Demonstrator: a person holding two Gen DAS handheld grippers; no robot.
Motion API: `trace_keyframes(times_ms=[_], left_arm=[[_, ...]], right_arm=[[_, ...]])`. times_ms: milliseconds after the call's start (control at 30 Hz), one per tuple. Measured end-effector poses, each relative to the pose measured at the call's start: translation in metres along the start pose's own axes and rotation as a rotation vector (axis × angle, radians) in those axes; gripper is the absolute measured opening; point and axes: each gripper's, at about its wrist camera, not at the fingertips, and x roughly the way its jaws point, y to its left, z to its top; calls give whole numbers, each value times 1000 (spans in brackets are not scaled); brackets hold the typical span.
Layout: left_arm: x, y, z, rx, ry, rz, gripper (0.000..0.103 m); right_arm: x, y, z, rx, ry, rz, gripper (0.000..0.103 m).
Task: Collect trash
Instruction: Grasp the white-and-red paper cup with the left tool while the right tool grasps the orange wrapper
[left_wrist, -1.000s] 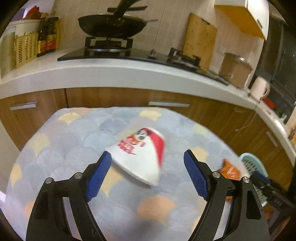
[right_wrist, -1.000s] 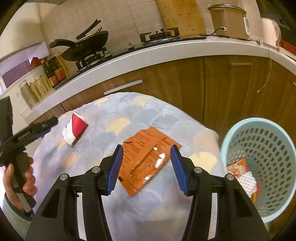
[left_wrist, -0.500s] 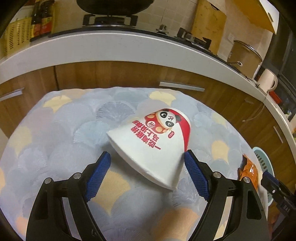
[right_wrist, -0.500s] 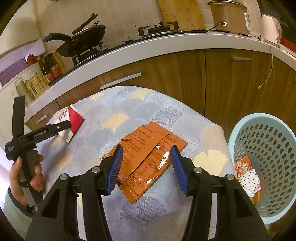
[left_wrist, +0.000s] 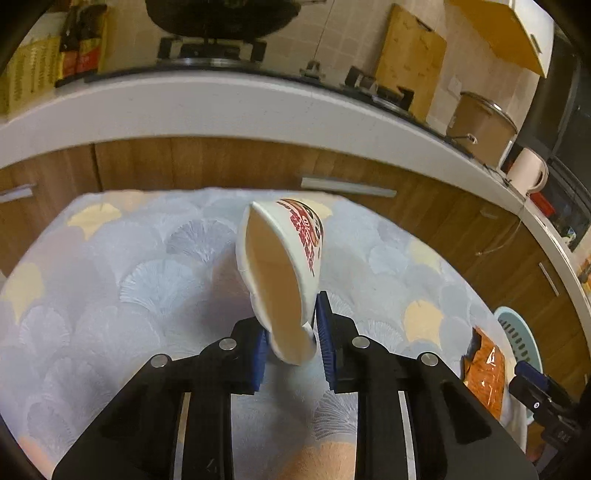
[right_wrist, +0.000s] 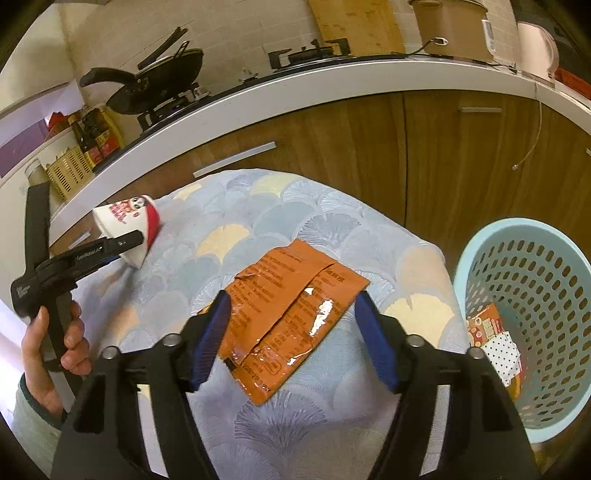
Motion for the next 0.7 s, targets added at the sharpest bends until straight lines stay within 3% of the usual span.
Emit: trace_keyframes(times_ms=[67, 133, 233, 400, 567, 700], left_arm=[[-8, -3, -2, 17, -42, 1, 22], [-13, -7, -4, 35, -63, 8, 22], [-19, -9, -5, 47, -92, 4, 22], [-20, -2, -3, 18, -91, -41, 22], [-21, -4, -5, 33, -93, -44, 23], [-21, -4, -5, 29, -92, -47, 23]], right_arm=[[4, 2, 0, -7, 22, -9, 68], [9, 5, 0, -17, 48, -25, 81], [16, 15, -2, -54, 86, -29, 91], [36, 31, -1, -119, 145, -113, 97], [42, 35, 3, -113, 140, -153, 94], [39, 40, 0, -155, 121, -159, 68]])
